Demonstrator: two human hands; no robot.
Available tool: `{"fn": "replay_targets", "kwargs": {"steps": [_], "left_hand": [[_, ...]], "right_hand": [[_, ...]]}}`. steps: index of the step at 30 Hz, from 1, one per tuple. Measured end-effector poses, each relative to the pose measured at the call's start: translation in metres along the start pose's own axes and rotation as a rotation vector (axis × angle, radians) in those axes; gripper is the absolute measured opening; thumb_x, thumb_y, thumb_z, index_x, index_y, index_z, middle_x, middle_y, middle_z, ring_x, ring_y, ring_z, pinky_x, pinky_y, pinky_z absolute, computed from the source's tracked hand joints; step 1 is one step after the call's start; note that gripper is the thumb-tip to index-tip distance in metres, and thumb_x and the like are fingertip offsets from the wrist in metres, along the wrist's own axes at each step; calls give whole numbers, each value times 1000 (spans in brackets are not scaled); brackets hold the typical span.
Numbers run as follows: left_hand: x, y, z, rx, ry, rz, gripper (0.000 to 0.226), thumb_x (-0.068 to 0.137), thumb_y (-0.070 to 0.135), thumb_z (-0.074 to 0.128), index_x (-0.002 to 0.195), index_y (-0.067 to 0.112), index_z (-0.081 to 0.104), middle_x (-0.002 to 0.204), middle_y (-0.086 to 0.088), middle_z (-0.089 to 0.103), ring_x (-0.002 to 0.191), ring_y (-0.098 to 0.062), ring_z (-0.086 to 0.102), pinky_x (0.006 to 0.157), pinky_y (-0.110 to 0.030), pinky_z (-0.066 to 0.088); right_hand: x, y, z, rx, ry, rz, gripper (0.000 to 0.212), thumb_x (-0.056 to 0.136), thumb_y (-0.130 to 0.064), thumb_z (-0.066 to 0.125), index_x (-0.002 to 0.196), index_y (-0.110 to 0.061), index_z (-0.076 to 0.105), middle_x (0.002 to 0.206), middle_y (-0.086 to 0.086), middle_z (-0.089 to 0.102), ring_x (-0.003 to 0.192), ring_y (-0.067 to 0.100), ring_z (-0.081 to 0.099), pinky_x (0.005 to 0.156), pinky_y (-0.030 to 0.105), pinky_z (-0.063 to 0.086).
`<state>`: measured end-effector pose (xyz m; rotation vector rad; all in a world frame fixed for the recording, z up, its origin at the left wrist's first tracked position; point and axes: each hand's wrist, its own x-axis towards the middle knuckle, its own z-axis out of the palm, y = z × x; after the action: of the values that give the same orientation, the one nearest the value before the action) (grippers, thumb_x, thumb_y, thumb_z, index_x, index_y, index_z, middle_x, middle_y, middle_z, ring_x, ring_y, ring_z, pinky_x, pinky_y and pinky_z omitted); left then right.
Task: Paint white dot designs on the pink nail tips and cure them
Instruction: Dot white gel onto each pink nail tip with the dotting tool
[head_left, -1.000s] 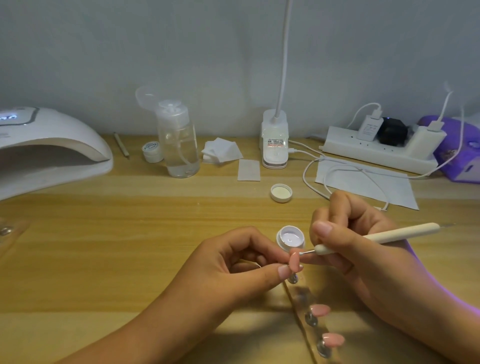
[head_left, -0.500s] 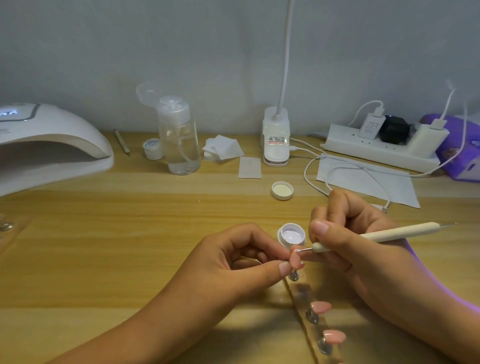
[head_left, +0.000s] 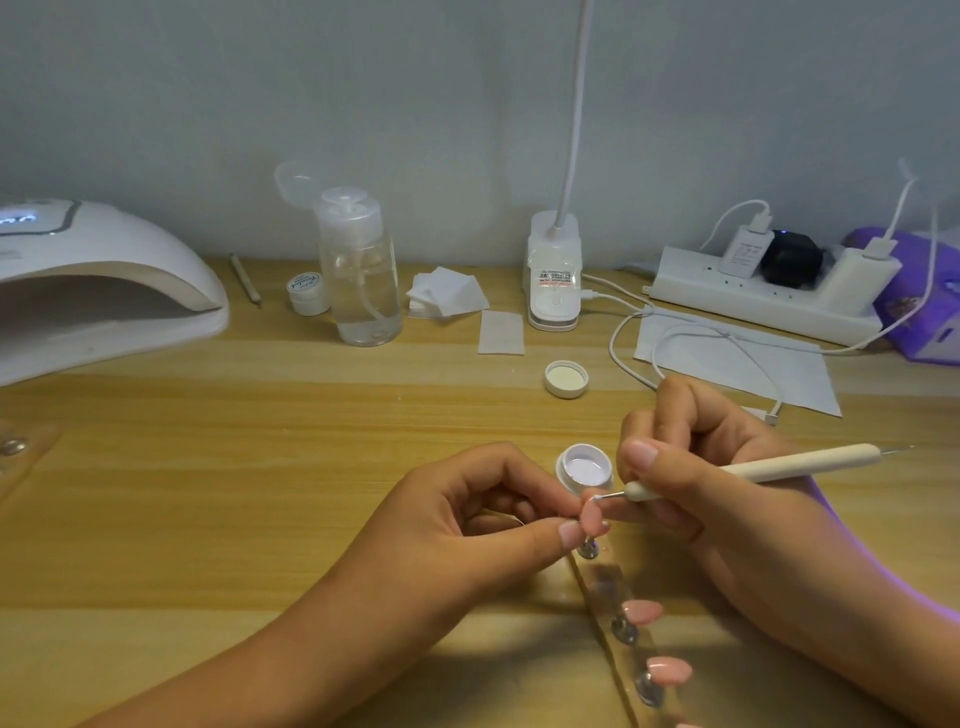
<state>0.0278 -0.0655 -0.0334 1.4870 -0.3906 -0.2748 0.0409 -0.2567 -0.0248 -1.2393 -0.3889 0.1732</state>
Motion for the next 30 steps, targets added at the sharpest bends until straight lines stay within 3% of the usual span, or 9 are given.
{"fn": "replay_targets", "kwargs": {"steps": [6,18,21,30], "left_hand": [[-1,1,0,-1,-13,15,15,74,11,74,75,26,73,73,8,71,69,-1,59,65,-11,47],[-1,0,0,6,8,-1,10,72,15,76,74,25,73,72,9,68,70,-3,56,66,-11,45],[-1,0,1,4,8,-1,10,72,16,76,74,25,73,71,9,68,69,-3,55,66,-11,45],[-1,-1,0,18,4,-1,9,74,17,76,74,25,72,73,8,67,69,-3,54,64,-11,43]], "right_hand": [[-1,1,-1,-17,15,3,27,69,-21,80,61,-20,54,61,-3,54,53,3,56,62,24,56],[0,1,-2,-10,-6,0,30,68,-28,84,62,-21,55,61,-2,54,53,3,57,61,22,55],[1,2,-2,-16,0,1,25,70,-19,78,61,-20,55,61,-2,54,53,3,57,61,23,55],[2,0,-1,21,24,40,39,60,-40,87,60,-19,54,57,1,46,51,10,48,61,26,55]]}}
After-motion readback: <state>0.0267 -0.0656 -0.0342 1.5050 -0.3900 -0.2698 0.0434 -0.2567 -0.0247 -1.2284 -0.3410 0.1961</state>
